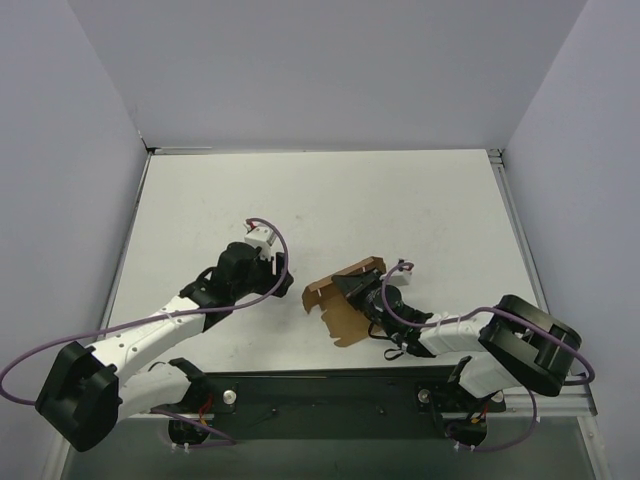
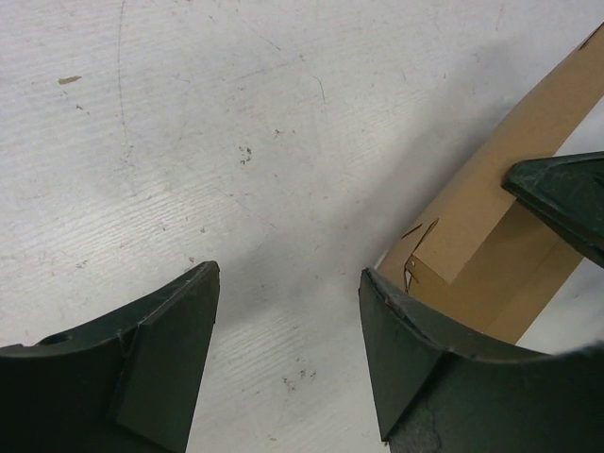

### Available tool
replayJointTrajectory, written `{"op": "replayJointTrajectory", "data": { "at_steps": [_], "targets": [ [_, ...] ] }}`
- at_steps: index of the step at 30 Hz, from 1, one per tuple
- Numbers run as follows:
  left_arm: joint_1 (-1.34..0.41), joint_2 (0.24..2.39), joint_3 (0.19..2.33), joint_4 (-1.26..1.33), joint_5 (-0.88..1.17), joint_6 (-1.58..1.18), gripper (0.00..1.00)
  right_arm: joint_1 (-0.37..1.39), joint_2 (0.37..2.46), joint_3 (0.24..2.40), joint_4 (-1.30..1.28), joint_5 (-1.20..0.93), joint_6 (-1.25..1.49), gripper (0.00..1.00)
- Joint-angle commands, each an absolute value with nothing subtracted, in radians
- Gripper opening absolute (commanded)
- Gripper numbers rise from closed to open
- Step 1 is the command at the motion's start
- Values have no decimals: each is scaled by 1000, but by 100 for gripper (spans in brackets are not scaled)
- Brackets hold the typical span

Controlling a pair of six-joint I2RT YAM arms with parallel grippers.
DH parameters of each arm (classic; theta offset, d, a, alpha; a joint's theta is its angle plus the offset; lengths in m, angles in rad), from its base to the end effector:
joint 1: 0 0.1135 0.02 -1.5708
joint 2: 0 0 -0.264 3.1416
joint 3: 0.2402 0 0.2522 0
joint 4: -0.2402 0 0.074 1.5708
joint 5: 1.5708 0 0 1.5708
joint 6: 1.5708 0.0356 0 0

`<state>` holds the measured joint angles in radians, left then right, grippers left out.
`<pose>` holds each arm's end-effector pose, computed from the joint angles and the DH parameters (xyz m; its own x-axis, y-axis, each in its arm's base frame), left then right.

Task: Fold the paper box

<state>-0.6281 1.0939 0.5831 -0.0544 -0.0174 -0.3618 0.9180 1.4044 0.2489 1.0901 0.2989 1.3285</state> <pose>0.1900 -0.1372 0.2219 -0.6091 0.0049 -0.7931 0.3850 0.8761 -0.2902 0.1528 0.1825 0.1669 -0.5732 0.7777 -0.2581 -0.1008 0.2457 0.9641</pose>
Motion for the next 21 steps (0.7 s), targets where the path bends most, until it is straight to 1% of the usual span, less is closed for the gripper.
{"op": "replayJointTrajectory", "data": {
  "at_steps": [1, 6, 11, 15, 21],
  "targets": [
    [-609, 1071, 592, 2, -9, -359, 70, 923, 1376, 293, 1219, 308, 1212, 0],
    [-539, 1031, 609, -46, -8, -357, 70, 893, 1472, 322, 1441, 189, 1173, 0],
    [-523, 1020, 604, -41, -6, -350, 69, 874, 1623, 314, 1626, 109, 1192, 0],
    [-520, 1029, 601, -37, -3, -345, 68, 865, 1684, 307, 1667, 74, 1192, 0],
    [-520, 1028, 589, -15, 0, -336, 68, 867, 1675, 284, 1667, 52, 1174, 0]
  ]
}}
